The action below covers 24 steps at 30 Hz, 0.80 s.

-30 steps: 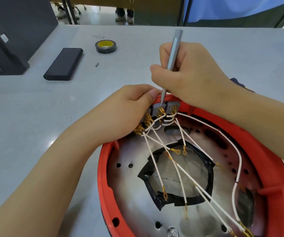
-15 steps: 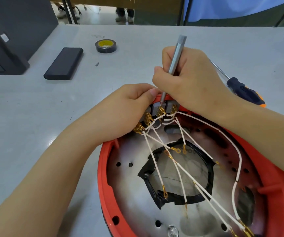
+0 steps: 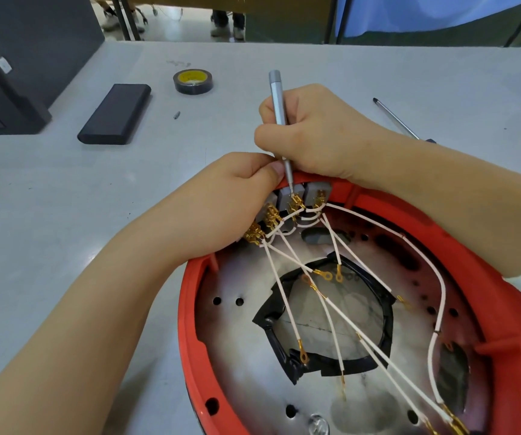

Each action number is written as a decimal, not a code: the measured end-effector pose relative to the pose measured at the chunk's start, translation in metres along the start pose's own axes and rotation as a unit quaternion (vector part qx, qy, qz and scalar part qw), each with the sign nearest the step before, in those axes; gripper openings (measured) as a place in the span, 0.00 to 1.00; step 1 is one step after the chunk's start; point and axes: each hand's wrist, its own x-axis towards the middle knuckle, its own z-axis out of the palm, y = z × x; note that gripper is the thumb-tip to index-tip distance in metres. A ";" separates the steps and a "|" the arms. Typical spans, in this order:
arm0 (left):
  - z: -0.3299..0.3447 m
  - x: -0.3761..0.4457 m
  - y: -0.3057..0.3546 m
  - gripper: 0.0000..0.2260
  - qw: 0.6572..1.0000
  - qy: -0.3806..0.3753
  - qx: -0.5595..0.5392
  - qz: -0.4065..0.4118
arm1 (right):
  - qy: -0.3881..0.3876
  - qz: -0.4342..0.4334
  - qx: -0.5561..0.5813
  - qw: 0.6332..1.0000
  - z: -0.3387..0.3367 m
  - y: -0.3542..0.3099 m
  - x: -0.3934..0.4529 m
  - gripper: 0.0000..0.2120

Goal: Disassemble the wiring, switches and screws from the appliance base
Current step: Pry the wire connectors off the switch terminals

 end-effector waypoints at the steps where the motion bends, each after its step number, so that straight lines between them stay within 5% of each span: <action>1: 0.000 0.000 0.000 0.18 1.000 0.002 -0.002 -0.002 | -0.005 0.007 -0.003 1.000 0.000 0.000 0.001 0.17; 14: -0.001 -0.003 0.007 0.16 1.000 -0.006 -0.008 -0.005 | 0.001 -0.002 -0.030 1.000 -0.003 -0.007 -0.007 0.18; 24: -0.001 -0.003 0.006 0.15 1.000 -0.004 -0.019 0.006 | 0.132 -0.036 0.029 0.990 -0.006 0.006 -0.022 0.18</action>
